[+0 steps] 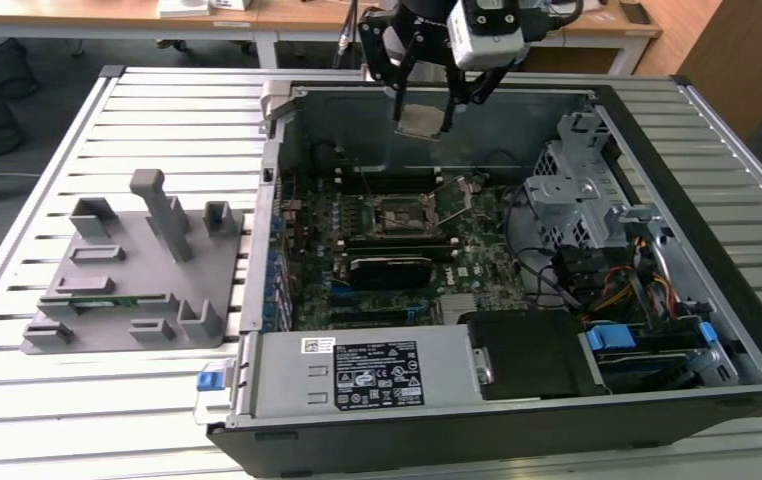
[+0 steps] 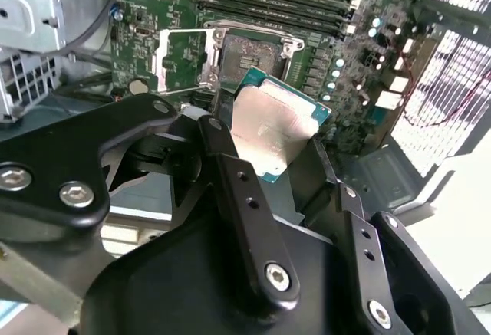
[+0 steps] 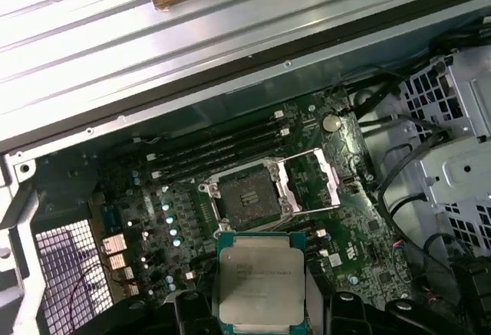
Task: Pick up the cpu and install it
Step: 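Place the cpu into insertion slot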
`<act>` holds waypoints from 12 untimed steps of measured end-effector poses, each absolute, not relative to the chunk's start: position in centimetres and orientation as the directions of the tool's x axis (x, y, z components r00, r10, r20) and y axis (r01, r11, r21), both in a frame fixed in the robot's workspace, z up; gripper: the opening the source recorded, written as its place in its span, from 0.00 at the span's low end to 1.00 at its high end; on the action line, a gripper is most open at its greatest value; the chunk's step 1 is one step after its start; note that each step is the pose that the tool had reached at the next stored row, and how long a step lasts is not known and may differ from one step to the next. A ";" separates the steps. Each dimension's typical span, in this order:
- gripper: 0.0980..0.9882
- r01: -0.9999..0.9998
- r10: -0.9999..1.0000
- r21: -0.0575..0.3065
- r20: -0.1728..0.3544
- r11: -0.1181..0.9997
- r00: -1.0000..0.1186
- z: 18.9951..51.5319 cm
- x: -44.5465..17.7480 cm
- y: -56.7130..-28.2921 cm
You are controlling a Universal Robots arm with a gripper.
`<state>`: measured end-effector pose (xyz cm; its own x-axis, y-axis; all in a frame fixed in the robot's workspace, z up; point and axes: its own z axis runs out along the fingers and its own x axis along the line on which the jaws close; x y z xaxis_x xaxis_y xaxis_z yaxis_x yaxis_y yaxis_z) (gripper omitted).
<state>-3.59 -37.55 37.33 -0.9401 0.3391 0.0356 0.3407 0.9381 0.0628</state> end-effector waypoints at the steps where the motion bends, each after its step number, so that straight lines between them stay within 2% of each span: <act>1: 0.49 0.356 0.355 0.063 0.036 0.932 -0.934 37.3 -3.6 -37.5; 12: 0.49 0.516 0.515 0.062 0.035 0.854 -0.857 37.2 -3.6 -37.5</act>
